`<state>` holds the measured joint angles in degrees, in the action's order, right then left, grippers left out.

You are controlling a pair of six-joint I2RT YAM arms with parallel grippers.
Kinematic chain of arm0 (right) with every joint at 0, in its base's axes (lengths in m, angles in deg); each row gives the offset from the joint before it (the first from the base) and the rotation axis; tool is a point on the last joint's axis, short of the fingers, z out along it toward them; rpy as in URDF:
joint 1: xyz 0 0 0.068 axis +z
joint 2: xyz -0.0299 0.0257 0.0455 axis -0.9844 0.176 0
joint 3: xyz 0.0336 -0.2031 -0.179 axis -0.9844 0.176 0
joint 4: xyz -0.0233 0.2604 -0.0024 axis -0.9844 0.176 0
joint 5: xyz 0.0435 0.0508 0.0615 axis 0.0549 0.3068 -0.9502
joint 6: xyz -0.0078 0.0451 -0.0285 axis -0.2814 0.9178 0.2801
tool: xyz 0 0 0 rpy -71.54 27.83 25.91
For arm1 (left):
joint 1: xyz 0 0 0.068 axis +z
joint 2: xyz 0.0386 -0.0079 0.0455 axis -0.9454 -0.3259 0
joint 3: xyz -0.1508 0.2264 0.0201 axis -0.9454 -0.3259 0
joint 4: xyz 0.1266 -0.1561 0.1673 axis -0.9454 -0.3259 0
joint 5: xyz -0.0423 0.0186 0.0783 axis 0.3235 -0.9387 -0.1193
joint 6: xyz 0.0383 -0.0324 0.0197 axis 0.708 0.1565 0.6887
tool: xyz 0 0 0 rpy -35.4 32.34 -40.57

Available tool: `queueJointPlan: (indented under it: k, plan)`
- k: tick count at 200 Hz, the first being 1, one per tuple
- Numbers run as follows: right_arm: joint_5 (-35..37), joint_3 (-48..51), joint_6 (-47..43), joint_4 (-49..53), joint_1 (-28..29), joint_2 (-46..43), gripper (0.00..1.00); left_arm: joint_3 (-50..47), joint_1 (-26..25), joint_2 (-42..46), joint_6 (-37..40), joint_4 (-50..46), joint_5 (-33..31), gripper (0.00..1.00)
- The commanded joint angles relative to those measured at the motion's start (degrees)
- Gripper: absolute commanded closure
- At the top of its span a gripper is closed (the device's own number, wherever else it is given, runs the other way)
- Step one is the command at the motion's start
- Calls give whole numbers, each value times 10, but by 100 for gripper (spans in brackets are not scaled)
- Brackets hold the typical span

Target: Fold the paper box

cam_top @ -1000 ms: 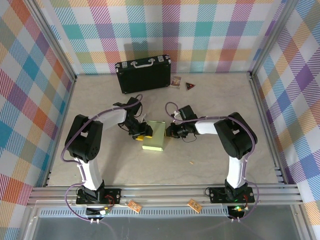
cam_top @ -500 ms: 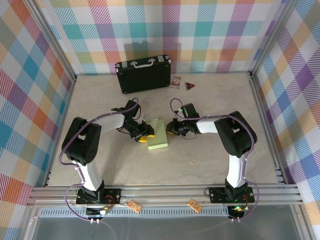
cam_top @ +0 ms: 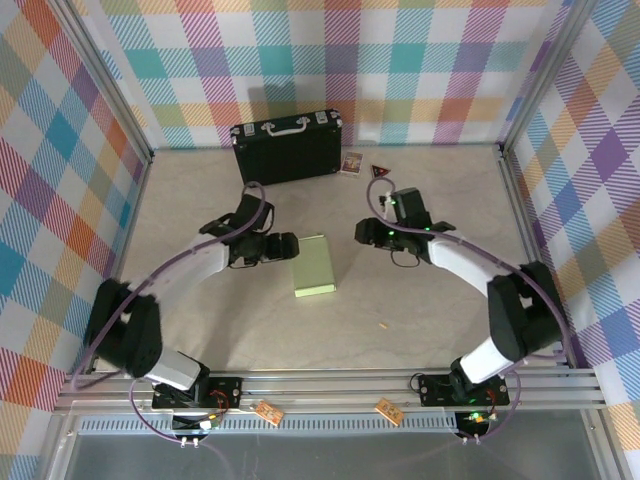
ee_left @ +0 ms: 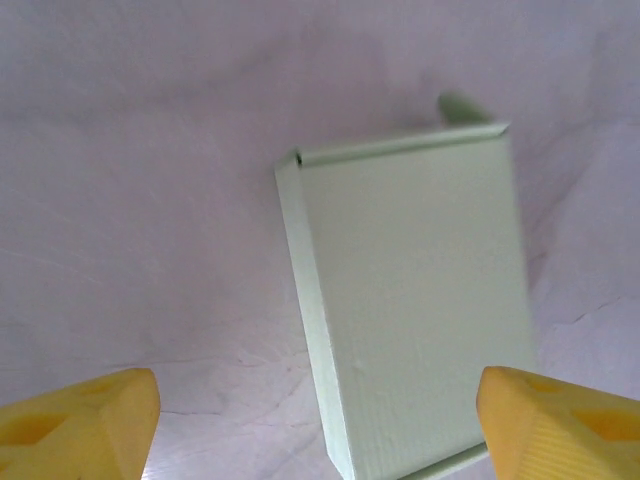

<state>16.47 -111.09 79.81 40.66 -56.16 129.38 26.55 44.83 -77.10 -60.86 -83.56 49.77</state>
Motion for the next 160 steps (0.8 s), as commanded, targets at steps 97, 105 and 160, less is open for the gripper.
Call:
queueJointPlan:
  k: [97, 105, 160]
  plan:
    - [328, 313, -287, -273, -40, -245, 10, -429, 9, 458, 252, 465, -372, 1]
    - [329, 325, -283, -302, -52, -228, 10, -434, 14, 432, 250, 472, -391, 0]
    - [308, 337, -314, -612, -128, -19, 8, -450, 142, 79, 258, 791, -263, 0]
